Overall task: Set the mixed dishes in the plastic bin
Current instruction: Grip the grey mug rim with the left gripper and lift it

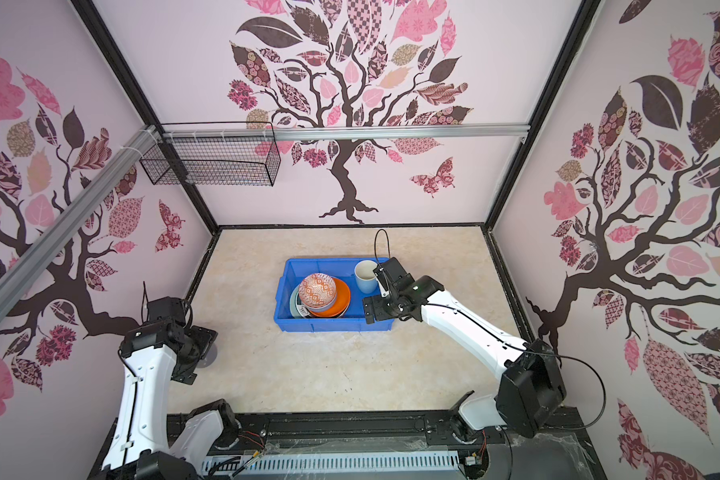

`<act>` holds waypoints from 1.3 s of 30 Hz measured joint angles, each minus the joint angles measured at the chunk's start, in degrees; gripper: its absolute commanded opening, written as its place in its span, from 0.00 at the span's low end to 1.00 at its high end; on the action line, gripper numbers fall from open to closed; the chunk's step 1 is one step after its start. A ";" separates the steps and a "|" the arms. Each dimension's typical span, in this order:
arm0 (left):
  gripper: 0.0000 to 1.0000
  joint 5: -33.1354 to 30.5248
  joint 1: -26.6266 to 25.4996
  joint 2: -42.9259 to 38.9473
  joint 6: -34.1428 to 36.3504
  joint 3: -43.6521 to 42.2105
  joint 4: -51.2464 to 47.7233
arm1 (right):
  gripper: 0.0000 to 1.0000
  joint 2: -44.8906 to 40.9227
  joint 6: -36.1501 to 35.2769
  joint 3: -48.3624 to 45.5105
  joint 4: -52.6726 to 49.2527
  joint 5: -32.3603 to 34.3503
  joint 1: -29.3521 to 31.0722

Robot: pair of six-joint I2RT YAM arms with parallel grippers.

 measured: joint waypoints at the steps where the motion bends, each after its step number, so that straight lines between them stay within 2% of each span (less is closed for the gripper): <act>1: 0.86 -0.33 0.04 0.00 -0.37 0.00 0.11 | 1.00 0.02 -0.15 0.02 -0.11 0.11 0.00; 8: 0.84 -3.67 1.81 0.33 0.15 0.57 0.96 | 1.00 1.05 -0.74 2.58 -0.98 0.13 -0.02; 15: 0.81 -2.80 7.06 9.18 8.41 9.53 4.44 | 0.99 2.19 -0.76 2.91 -2.16 0.15 -0.02; 21: 0.74 1.29 7.19 16.55 12.72 11.50 7.67 | 0.99 3.45 -0.70 4.96 -3.72 0.17 -0.02; 30: 0.69 6.19 7.15 18.80 15.85 7.96 11.82 | 1.00 6.84 -0.57 7.23 -4.02 0.11 -0.02; 36: 0.68 6.43 5.40 22.64 17.22 5.86 13.73 | 1.00 7.65 -0.35 7.23 -4.09 0.09 -0.02; 39: 0.64 5.86 3.67 24.15 17.64 5.11 14.12 | 1.00 7.65 -0.02 7.23 -4.09 0.09 -0.02</act>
